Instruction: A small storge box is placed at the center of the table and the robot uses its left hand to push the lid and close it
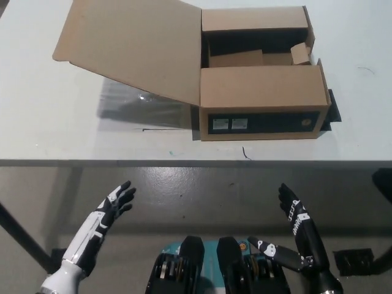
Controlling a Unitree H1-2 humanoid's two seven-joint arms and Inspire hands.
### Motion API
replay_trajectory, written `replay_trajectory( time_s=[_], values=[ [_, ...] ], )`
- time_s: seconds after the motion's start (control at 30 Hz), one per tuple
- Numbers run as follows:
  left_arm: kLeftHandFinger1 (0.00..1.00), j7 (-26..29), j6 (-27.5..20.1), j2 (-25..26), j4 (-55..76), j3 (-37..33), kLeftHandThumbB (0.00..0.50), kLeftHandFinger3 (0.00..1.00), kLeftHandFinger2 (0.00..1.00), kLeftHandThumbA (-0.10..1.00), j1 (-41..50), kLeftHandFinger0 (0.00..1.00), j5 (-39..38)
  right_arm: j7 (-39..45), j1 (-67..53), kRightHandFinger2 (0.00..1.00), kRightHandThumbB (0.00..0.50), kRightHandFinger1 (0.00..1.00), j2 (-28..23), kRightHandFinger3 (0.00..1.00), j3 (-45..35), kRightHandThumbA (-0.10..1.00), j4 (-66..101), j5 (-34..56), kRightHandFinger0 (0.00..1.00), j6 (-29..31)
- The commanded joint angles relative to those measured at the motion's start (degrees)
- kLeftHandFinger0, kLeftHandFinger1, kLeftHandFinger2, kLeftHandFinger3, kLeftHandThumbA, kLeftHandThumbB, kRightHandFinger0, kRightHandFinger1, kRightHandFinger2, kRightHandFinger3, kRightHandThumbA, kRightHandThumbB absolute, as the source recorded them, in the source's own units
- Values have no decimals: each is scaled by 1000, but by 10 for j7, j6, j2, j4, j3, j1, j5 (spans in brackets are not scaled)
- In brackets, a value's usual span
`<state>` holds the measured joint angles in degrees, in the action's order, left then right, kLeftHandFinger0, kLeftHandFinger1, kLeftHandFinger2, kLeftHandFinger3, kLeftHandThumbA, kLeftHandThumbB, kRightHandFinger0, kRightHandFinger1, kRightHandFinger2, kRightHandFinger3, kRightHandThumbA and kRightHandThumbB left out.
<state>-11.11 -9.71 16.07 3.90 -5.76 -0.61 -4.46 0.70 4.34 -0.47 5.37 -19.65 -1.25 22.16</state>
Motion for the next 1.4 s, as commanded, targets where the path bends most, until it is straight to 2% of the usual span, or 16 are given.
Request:
replay_trajectory(
  time_s=[0.0,0.03,0.07,0.1,0.23,0.43,0.7,0.93,1.37],
  values=[
    [1000,-141,85,57,131,-9,374,1000,1000,1000,-3,1000,-267,10,13,1000,328,1000,-1,1000,5,1000,7,4,1000,48],
    [1000,-160,104,63,140,-3,374,1000,1000,1000,-8,1000,-325,11,14,1000,327,1000,-1,1000,5,1000,6,4,1000,48],
    [1000,-160,122,66,150,4,403,1000,1000,1000,-11,1000,-350,10,13,1000,327,1000,-1,1000,5,1000,7,4,1000,48],
    [1000,-164,145,63,156,18,408,1000,1000,1000,-20,1000,-414,10,13,1000,326,1000,-1,1000,5,1000,7,4,1000,48],
    [1000,-165,193,47,145,59,418,1000,1000,1000,-57,1000,-546,11,14,1000,327,1000,-2,1000,2,1000,8,6,1000,48],
    [1000,-95,220,11,114,115,404,1000,1000,1000,-108,1000,-640,9,9,1000,312,1000,-5,1000,5,1000,15,2,1000,48],
    [1000,-37,255,-43,26,160,392,1000,1000,1000,-186,1000,-681,9,11,1000,324,1000,-4,1000,4,1000,14,2,1000,48],
    [1000,-41,277,-66,-41,189,400,1000,1000,1000,-218,1000,-659,9,11,1000,320,1000,-5,1000,6,1000,16,0,1000,48],
    [1000,-62,312,-85,-98,222,402,1000,1000,1000,-231,1000,-629,8,10,1000,343,1000,-4,1000,6,1000,13,0,1000,48]
  ],
)
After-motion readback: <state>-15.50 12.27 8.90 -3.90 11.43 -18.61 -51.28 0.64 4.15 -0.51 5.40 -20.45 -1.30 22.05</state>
